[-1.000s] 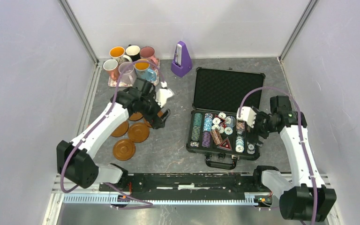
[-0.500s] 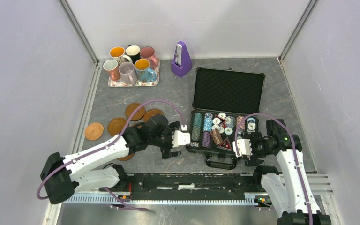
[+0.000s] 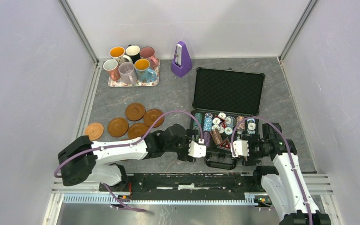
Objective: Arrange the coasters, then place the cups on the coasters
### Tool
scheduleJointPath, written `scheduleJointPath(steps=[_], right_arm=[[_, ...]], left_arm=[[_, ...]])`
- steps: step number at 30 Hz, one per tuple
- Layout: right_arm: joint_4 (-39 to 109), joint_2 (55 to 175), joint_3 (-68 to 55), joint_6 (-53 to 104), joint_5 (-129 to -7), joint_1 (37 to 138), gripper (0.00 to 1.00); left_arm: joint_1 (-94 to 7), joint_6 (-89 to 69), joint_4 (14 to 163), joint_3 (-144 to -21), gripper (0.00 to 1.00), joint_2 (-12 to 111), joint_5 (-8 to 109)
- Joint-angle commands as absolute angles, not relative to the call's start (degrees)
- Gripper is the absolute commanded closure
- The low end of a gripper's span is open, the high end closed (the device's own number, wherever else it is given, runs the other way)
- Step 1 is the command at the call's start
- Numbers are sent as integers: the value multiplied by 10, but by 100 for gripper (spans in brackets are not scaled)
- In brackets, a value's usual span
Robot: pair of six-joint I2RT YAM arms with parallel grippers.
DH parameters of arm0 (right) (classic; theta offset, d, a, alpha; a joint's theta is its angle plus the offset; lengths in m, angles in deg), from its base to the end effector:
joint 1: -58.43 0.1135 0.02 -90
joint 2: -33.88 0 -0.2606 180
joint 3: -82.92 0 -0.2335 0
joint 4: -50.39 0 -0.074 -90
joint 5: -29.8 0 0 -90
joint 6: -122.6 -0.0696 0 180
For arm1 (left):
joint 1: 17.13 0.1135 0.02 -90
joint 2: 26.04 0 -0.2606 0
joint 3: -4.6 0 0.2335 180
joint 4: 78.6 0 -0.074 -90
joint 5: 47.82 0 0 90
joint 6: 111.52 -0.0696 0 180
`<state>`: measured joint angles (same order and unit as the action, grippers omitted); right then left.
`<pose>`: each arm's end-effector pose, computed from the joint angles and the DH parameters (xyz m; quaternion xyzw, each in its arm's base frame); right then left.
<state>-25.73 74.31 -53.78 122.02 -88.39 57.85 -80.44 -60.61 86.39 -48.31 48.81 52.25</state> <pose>0.0942 0.0319 0.1646 -0.6969 0.6605 0.0705 0.2703 0.1160 -0.2578 0.1921 0.7192 0.5279 -0.1701 0.4185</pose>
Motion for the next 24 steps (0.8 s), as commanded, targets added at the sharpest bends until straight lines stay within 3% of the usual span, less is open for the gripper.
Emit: scheduleJointPath(steps=[1,13,24], right_arm=[[-195,730,-559,1177,-859,581,15],[-101,785,-544,1098,-827,581,34],[-4,891,-493,1076,-782,581,49]], left_arm=[[-811,-656,938,-475,7,518,505],[-792,-622,980,-512,8,613,463],[-718,-621,989,-599,19,682,488]])
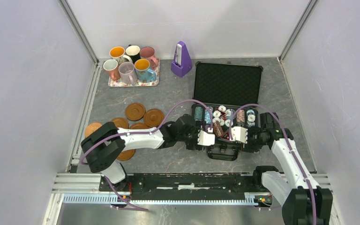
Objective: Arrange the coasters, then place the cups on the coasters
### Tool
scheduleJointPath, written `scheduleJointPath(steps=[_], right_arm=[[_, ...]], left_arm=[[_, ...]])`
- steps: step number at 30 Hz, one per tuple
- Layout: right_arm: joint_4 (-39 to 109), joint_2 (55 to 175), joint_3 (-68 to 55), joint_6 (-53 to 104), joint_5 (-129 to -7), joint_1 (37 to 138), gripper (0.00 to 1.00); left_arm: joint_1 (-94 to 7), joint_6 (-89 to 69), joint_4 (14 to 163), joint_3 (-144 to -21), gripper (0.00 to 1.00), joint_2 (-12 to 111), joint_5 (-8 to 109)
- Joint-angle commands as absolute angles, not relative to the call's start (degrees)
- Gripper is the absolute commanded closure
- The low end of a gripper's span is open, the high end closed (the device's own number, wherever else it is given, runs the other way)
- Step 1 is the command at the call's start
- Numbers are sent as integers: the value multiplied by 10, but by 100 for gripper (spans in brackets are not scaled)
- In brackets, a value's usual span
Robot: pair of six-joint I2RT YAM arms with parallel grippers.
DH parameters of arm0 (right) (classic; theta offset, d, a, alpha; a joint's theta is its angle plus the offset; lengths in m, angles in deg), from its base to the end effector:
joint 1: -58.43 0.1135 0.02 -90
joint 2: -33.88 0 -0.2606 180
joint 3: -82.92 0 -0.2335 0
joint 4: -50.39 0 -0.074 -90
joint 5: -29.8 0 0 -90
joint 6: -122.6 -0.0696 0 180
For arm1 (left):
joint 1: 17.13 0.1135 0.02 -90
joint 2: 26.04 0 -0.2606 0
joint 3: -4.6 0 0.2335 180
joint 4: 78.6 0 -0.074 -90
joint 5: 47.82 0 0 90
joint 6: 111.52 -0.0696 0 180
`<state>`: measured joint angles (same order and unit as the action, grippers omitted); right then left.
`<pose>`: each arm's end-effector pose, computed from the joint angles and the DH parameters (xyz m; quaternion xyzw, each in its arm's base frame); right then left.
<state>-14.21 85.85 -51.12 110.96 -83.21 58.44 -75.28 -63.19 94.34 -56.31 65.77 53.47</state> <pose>0.1375 0.0272 0.1641 -0.6363 0.7275 0.0482 0.2521 0.1682 -0.2966 0.1666 0.7119 0.5429 -0.1500 0.4194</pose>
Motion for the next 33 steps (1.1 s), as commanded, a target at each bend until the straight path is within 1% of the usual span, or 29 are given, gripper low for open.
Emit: scheduleJointPath(steps=[1,6,8,13,22,26,33], right_arm=[[3,901,-487,1073,-780,581,50],[58,957,-458,1061,-771,572,54],[74,990,-437,1055,-769,568,54],[87,1051,-393,1051,-771,561,57],[153,1152,-337,1036,-770,556,57],[162,1206,-287,1020,-772,556,58],[195,1266,-239,1017,-754,556,59]], left_arm=[[-713,-625,995,-603,20,689,488],[-673,-627,998,-653,27,737,483],[-659,-634,1002,-672,28,755,482],[-627,-653,1011,-733,29,808,475],[-584,-673,994,-845,31,890,470],[-571,-674,981,-874,31,911,468],[-555,-683,972,-918,32,945,454]])
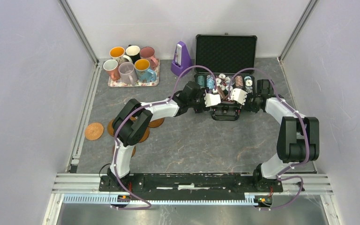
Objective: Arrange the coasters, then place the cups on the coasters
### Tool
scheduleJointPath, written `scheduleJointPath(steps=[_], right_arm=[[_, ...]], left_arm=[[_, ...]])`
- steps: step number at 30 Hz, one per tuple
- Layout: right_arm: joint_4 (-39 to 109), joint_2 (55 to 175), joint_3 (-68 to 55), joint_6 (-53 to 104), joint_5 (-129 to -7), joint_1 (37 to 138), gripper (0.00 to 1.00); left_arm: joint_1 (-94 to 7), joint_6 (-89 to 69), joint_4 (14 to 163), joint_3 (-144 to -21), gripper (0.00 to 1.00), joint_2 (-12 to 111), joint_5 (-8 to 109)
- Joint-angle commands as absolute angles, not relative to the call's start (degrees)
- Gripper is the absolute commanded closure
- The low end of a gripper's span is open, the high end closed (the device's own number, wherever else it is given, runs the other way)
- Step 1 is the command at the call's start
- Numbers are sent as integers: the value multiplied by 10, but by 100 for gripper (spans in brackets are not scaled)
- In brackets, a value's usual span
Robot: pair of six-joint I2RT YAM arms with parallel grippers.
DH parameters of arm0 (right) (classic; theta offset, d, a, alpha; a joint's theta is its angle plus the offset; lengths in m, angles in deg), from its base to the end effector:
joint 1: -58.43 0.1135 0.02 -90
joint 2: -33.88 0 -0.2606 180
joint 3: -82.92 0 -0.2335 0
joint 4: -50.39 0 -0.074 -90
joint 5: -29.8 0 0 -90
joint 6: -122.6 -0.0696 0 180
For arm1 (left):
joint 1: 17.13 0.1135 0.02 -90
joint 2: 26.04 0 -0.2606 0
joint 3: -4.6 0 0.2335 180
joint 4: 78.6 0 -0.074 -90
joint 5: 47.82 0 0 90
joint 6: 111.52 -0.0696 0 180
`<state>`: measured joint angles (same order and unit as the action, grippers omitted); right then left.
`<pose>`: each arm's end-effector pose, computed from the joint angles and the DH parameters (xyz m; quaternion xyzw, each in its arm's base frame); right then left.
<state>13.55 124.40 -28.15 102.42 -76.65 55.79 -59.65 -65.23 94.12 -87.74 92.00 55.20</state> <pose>0.3137 0.0053 0.1682 -0.5593 0.7718 -0.0481 0.2985 0.3372 -0.3305 0.1651 0.6362 0.6003 -0.0947 0.4752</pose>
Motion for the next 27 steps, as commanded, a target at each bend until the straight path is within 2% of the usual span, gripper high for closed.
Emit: scheduleJointPath(steps=[1,10,13,17,22,24,27], right_arm=[[203,1272,-236,1016,-748,556,59],[207,1306,-200,1000,-736,556,56],[152,1297,-168,1004,-756,556,44],[82,1265,-133,995,-797,557,25],[32,1215,-115,958,-834,572,6],[19,1196,-107,935,-850,581,2],[6,1180,-102,893,-868,623,2]], left_arm=[[-555,-686,973,-922,32,948,453],[-543,-689,963,-970,31,964,444],[-543,-665,919,-966,26,918,490],[-543,-620,809,-967,12,843,555],[-534,-588,683,-936,2,736,617],[-516,-565,642,-905,0,690,640],[-464,-513,591,-876,0,636,660]])
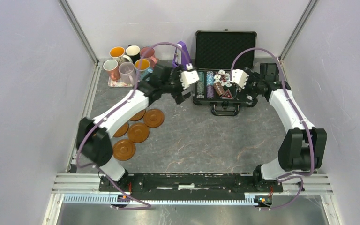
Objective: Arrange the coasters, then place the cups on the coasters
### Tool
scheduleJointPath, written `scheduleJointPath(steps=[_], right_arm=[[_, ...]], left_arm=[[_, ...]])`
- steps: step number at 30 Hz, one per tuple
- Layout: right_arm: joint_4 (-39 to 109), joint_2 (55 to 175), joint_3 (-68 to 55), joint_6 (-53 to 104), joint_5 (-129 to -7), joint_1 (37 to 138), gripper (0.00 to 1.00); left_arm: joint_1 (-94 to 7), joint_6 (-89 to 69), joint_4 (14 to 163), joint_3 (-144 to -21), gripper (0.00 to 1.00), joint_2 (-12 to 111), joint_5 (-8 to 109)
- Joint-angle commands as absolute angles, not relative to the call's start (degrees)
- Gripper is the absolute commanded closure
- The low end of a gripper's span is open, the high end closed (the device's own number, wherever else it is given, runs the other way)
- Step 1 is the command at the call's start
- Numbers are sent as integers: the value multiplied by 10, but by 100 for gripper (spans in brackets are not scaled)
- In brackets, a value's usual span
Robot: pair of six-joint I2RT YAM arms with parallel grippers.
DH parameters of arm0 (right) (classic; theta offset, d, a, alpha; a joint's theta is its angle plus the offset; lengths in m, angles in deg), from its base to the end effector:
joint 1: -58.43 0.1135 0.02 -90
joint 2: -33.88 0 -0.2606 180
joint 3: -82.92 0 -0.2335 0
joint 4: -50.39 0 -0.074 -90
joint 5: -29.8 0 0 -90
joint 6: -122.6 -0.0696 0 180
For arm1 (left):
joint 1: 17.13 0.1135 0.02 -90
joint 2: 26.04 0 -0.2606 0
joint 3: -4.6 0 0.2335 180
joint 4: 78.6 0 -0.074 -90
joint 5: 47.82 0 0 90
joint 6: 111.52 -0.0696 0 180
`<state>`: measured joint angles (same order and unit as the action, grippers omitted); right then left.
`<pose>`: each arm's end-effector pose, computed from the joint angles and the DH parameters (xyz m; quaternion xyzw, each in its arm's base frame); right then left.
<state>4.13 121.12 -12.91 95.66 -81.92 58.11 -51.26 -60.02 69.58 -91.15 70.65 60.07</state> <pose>0.3311 0.0239 0.2561 -0.5353 0.7522 -0.0290 0.3832 0.3206 -0.2431 0.2926 0.5736 0.6546 -0.1183 0.4780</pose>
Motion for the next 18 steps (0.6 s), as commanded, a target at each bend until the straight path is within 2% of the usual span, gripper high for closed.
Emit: scheduleJointPath(steps=[1,6,11,18], right_arm=[[13,1176,-104,875,-870,638,2],[77,1197,-104,758,-874,730,2],[168,1246,-90,658,-866,833,3],[236,1367,-24,589,-812,963,7]], left_arm=[[-443,-497,574,-864,0,617,665],[-299,-452,528,-776,2,530,672],[-139,-490,469,-692,4,448,688],[-27,-559,426,-606,8,401,685]])
